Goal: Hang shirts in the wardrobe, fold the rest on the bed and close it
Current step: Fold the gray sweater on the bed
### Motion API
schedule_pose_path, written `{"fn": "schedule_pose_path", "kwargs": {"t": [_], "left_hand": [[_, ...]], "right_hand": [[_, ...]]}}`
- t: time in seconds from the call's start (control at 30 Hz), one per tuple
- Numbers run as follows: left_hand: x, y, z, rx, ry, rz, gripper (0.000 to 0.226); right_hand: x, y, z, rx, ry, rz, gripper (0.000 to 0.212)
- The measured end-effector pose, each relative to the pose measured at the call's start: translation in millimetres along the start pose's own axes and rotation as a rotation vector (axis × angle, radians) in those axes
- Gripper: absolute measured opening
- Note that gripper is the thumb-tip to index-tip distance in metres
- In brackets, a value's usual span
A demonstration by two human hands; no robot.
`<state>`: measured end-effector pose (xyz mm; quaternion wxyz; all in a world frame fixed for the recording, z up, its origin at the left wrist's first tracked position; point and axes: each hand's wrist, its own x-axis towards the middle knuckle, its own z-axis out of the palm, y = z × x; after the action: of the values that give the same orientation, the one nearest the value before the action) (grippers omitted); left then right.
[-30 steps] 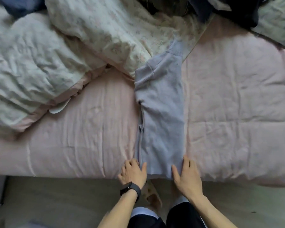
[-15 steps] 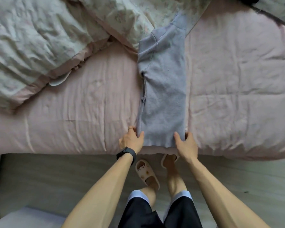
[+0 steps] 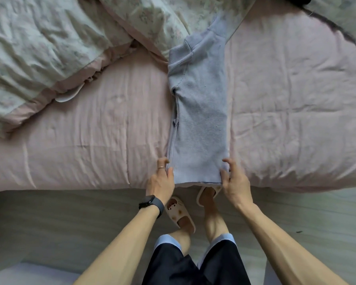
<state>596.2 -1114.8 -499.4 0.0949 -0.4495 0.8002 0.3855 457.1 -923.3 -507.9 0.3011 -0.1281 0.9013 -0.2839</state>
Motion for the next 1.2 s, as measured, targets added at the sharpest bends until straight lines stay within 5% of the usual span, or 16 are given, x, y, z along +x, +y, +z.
{"fn": "schedule_pose_path", "kwargs": {"t": [0.2,0.37,0.47,0.6,0.73,0.93,1.1,1.2], "left_hand": [[-1,-9,-10,0.681,-0.192,0.425,0.052],[15,1,-15,0.971,-0.067,0.584,0.044],[25,-2,-17,0.986,-0.066,0.644,0.034],[18,-8,-24,1.0,-0.009,0.861,0.022],[-2,-6,-43,0.953,-0.054,0.89,0.029],[-49,20,-75,1.039,-0.407,0.725,0.034],[-54,60,-105,0.911,-0.325,0.659,0.048],[-14,90,-125,0.816,-0.169,0.563,0.047]], "right_hand": [[-9,7,8,-0.517,-0.164,-0.268,0.077],[2,10,14,-0.522,0.056,-0.27,0.022],[5,16,13,-0.726,0.128,-0.508,0.021],[-6,18,6,-0.702,0.117,-0.664,0.031],[-25,3,-16,-0.682,-0.079,-0.56,0.031],[-63,-44,-71,-0.772,-0.48,-0.307,0.016],[-61,-81,-110,-0.678,-0.521,-0.153,0.01],[-23,-99,-133,-0.545,-0.39,-0.079,0.019]]}}
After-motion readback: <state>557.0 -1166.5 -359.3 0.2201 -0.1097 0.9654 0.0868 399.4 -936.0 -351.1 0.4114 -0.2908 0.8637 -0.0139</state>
